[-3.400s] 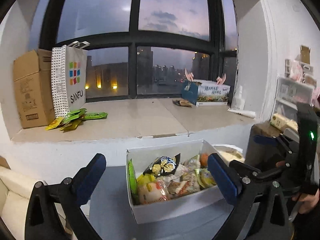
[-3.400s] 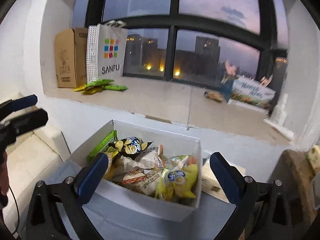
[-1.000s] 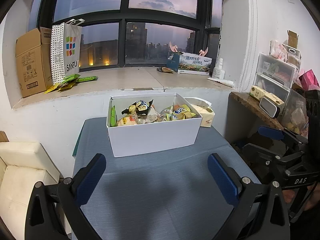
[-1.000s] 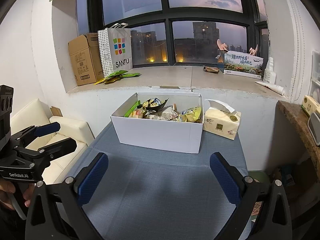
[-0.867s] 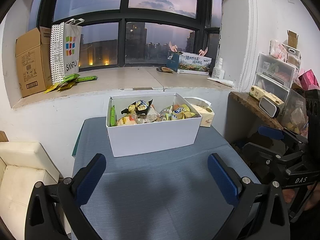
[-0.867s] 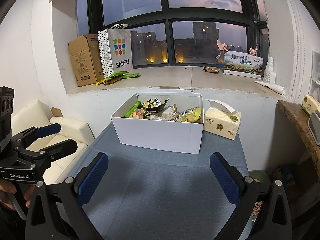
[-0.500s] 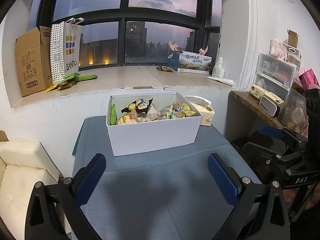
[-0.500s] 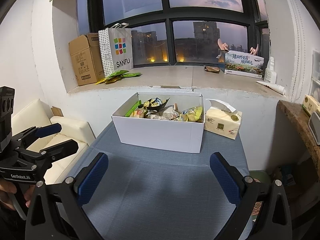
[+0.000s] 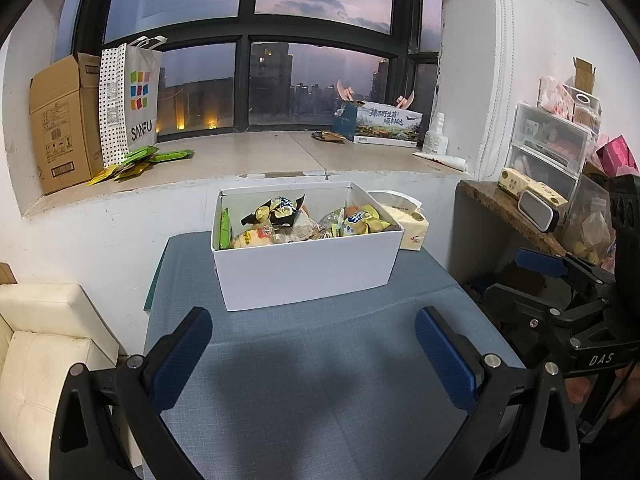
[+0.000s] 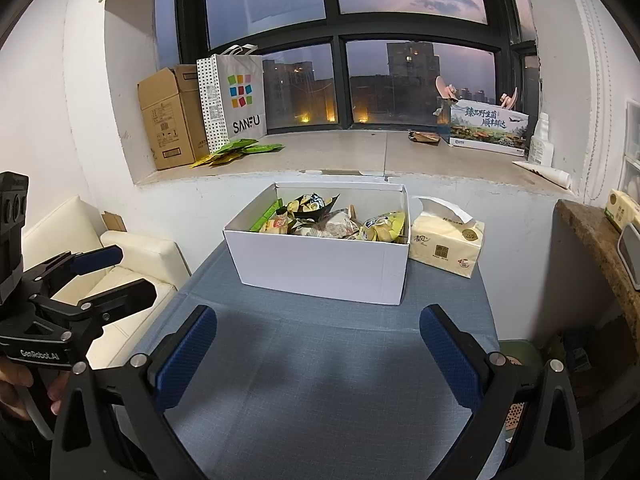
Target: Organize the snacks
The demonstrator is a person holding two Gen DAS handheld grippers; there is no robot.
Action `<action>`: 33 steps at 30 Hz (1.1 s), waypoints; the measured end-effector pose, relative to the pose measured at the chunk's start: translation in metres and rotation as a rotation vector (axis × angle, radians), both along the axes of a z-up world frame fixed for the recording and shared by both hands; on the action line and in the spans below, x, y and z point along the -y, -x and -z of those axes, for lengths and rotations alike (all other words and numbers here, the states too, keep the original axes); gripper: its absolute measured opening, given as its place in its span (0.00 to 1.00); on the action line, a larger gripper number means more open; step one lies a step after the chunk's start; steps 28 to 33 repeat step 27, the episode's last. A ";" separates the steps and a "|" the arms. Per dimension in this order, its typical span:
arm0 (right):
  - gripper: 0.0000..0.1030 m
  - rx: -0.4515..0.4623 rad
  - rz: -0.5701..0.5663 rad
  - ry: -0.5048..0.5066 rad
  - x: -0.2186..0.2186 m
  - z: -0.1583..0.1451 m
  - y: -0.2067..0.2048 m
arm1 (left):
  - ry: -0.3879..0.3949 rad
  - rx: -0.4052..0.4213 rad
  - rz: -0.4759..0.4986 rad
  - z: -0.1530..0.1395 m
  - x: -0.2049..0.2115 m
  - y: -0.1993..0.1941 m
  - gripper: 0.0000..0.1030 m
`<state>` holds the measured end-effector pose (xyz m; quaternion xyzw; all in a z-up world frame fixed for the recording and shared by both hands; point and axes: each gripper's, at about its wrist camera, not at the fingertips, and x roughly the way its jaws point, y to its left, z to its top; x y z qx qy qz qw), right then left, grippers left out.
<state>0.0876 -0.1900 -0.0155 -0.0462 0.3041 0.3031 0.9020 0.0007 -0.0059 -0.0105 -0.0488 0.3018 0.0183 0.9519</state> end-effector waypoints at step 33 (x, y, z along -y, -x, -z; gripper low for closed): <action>1.00 -0.002 -0.004 0.001 0.000 0.000 0.000 | 0.021 -0.005 0.017 0.003 0.000 -0.003 1.00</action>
